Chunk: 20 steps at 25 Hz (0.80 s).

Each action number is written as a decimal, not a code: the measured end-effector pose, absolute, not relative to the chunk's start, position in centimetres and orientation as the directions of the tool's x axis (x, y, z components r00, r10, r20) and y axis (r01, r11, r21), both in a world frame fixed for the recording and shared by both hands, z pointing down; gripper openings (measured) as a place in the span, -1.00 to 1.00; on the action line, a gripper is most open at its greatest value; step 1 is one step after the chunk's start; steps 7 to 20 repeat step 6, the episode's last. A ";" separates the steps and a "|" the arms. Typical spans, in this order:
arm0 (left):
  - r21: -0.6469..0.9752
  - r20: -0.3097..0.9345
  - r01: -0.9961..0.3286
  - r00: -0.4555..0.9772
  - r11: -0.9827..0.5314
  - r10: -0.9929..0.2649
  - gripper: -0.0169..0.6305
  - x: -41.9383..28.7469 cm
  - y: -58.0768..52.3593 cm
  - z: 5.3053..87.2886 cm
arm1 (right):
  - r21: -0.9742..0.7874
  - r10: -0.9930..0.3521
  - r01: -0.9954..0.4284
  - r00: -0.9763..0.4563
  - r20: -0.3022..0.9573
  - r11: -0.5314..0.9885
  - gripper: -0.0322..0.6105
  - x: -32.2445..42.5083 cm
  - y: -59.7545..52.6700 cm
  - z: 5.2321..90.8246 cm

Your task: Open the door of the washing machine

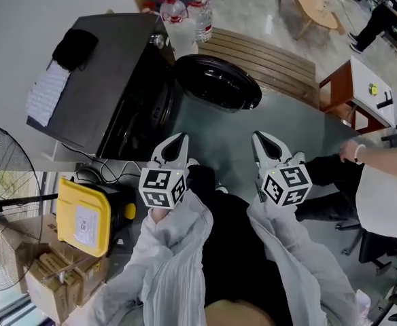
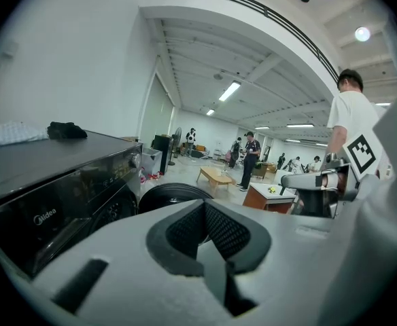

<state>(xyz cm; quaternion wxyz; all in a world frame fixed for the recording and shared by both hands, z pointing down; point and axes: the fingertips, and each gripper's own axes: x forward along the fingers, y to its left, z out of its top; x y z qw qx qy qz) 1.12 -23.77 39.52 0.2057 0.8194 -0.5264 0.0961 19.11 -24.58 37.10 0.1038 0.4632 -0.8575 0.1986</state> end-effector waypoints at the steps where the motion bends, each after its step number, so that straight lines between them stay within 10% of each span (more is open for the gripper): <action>1: 0.240 0.376 -0.902 0.426 -0.358 -0.823 -0.95 1.1 -23.7 39.6 | -0.243 -0.754 -0.836 -0.548 0.362 0.492 -0.88 19.1 -24.5 37.1; 20: 0.242 0.379 -0.903 0.424 -0.354 -0.822 -0.95 1.1 -23.7 39.7 | -0.239 -0.756 -0.840 -0.543 0.366 0.488 -0.88 19.2 -24.5 37.1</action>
